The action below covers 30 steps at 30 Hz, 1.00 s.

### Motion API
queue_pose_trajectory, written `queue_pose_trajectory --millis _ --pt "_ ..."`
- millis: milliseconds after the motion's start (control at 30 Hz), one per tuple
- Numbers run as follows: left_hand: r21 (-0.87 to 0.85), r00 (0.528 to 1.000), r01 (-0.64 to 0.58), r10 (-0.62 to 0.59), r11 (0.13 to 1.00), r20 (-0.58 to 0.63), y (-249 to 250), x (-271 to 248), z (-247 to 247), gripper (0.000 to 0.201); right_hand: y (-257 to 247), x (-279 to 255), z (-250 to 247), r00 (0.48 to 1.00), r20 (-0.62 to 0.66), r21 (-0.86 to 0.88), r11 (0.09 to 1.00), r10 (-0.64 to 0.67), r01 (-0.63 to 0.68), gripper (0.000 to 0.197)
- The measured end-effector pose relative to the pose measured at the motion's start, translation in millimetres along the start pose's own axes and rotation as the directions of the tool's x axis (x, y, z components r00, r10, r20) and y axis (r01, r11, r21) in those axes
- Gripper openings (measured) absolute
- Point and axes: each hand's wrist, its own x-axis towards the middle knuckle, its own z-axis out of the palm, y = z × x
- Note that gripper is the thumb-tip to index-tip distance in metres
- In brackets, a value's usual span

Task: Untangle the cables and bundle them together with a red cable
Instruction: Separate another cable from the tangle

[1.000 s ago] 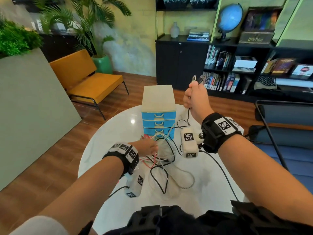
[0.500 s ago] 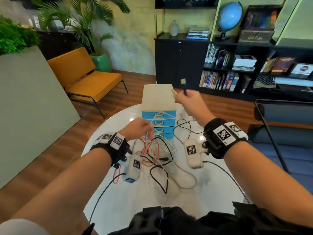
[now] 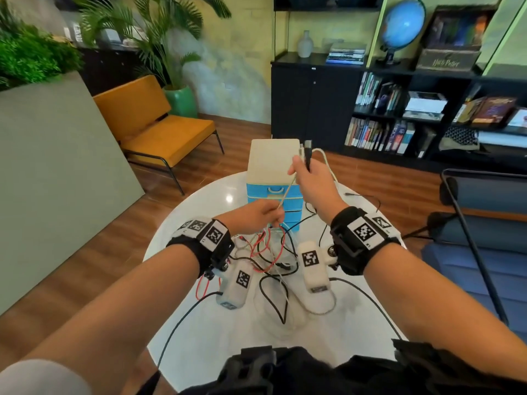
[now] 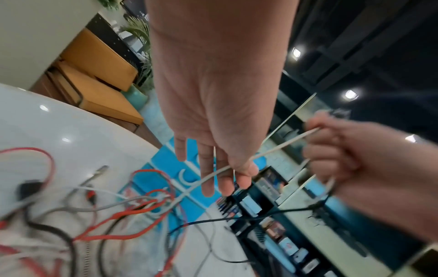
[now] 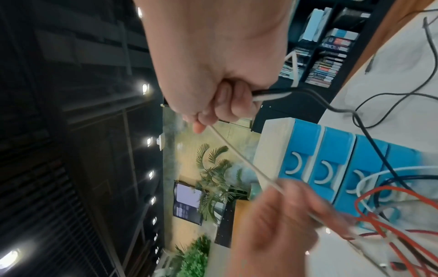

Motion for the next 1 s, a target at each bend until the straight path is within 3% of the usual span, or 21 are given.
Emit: queue_pose_trajectory --millis 167,333,400,467,633,800,900,1000 --pt "0.194 0.987 0.145 -0.155 0.97 0.034 -53 -4 17 0.028 -12 13 -28 0.991 -0.131 0.169 0.986 0.036 -0.013 0.035" --pt "0.439 0.925 0.331 -0.38 0.835 0.024 -81 -14 41 0.026 -21 18 -57 0.965 -0.256 0.381 0.923 0.058 0.046 0.036" --pt "0.458 0.913 0.349 -0.407 0.817 0.031 -91 -18 46 0.026 -26 18 -68 0.955 -0.291 0.457 0.886 0.064 0.08 0.036" --pt "0.466 0.908 0.363 -0.418 0.807 0.016 -91 -20 44 0.028 -26 21 -74 0.95 -0.307 0.425 0.901 0.052 0.088 0.036" --pt "0.377 0.962 0.274 -0.261 0.885 -0.086 -56 -6 19 0.026 -18 21 -66 0.973 -0.229 0.079 0.997 0.008 0.01 0.034" --pt "0.039 0.967 0.114 -0.102 0.993 -0.234 -2 11 -11 0.029 -1 8 -35 0.989 0.069 -0.287 0.952 0.133 -0.108 0.042" --pt "0.032 0.958 0.016 -0.006 0.999 -0.288 28 14 -25 0.026 6 -1 -17 0.965 0.175 -0.312 0.94 0.196 -0.134 0.047" --pt "0.005 0.968 -0.035 0.035 0.999 -0.249 39 13 -28 0.021 7 -1 -6 0.97 0.197 -0.248 0.964 0.143 -0.092 0.037"
